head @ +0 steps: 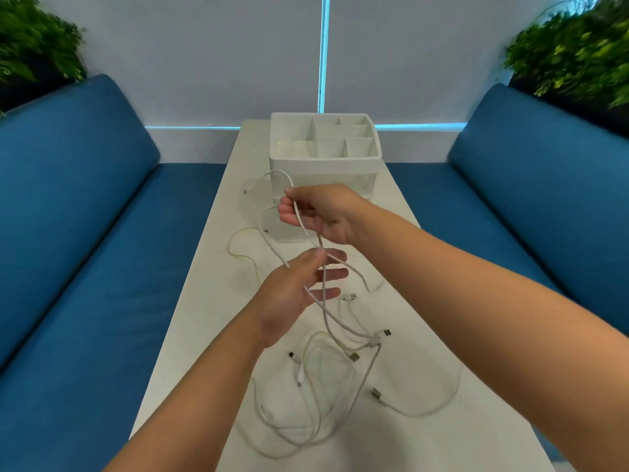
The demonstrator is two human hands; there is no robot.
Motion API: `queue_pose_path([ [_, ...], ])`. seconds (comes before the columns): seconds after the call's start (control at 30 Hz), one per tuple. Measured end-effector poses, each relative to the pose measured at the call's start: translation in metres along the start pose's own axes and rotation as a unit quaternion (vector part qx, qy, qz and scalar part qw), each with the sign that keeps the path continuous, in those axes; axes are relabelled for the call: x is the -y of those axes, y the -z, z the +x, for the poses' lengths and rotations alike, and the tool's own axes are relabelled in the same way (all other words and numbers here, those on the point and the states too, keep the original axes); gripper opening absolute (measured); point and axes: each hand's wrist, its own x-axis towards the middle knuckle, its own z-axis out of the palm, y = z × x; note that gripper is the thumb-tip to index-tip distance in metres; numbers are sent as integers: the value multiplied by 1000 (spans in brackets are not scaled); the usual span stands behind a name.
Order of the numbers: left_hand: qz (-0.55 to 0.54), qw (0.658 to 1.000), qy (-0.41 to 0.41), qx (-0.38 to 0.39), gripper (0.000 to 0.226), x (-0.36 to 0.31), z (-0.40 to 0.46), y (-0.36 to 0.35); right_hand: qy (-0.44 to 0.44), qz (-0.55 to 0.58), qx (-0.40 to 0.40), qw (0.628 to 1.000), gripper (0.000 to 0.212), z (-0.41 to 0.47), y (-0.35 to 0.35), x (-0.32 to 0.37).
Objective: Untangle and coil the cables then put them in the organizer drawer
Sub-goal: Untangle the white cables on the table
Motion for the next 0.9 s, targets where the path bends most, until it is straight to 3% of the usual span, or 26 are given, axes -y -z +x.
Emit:
queue_pose_path([
  [0.13,-10,998,-25,-62,34,1,-4,0,31,-106,19,994,9,-10,20,4],
  [0.27,-44,992,-48,-109,34,-6,-2,16,95,-196,6,976,25,-21,54,0],
  [0.4,-81,989,-48,-115,33,-13,4,27,81,-398,79,910,24,-31,79,-36],
  [0.53,-136,983,-40,-116,35,-20,8,37,47,-547,161,820,28,-34,101,-86],
  [0.7,-167,980,-29,-103,35,-26,10,42,96,-614,134,772,42,-22,111,-115],
  [0.8,-167,981,-26,-97,34,-28,9,45,131,-679,100,715,33,-12,108,-123],
  [0.83,-155,982,-26,-100,34,-28,8,46,135,-685,88,710,28,-10,108,-123],
  [0.9,-109,987,-20,-116,35,-27,7,51,128,-656,69,741,23,-8,110,-112],
])
